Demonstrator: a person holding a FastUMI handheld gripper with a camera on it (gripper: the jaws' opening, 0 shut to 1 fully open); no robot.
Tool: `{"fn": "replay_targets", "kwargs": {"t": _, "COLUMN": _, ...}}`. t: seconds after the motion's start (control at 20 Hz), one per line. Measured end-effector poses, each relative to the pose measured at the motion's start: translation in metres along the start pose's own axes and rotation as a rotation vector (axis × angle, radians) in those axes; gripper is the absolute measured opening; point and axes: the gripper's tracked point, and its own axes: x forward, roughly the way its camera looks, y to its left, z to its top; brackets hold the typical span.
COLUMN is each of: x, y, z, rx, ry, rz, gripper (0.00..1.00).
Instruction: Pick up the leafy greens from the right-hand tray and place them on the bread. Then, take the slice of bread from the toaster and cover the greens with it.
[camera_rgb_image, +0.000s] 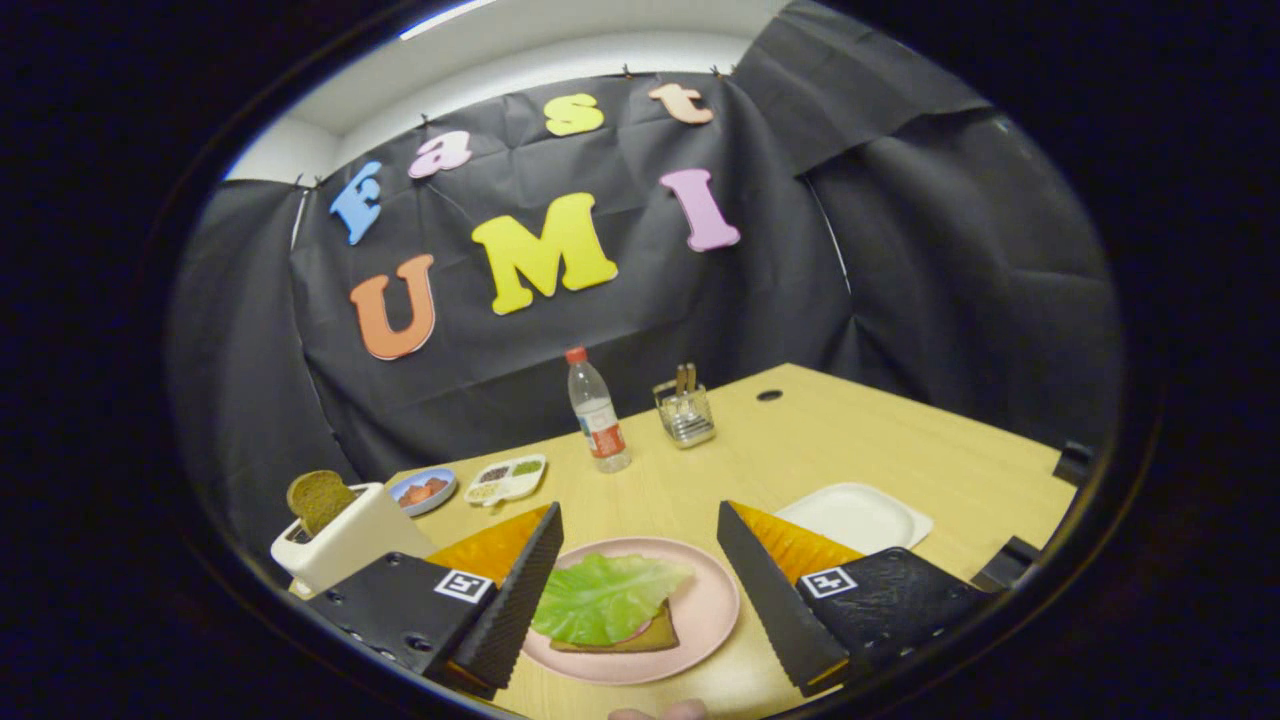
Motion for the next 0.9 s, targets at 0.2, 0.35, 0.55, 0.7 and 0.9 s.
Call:
{"fn": "replay_targets", "kwargs": {"t": 0.2, "x": -0.03, "y": 0.069, "z": 0.035, "rx": -0.112, "ry": -0.101, "rz": 0.075, "gripper": 0.95}}
{"fn": "replay_targets", "kwargs": {"t": 0.35, "x": -0.043, "y": 0.136, "z": 0.036, "rx": -0.147, "ry": -0.108, "rz": 0.173, "gripper": 0.95}}
{"fn": "replay_targets", "kwargs": {"t": 0.55, "x": -0.035, "y": 0.203, "z": 0.015, "rx": -0.167, "ry": -0.074, "rz": 0.203, "gripper": 0.96}}
{"fn": "replay_targets", "kwargs": {"t": 0.7, "x": -0.024, "y": 0.247, "z": -0.01, "rx": -0.198, "ry": -0.047, "rz": 0.198, "gripper": 0.96}}
{"fn": "replay_targets", "kwargs": {"t": 0.9, "x": -0.005, "y": 0.286, "z": -0.053, "rx": -0.236, "ry": 0.028, "rz": 0.209, "gripper": 0.96}}
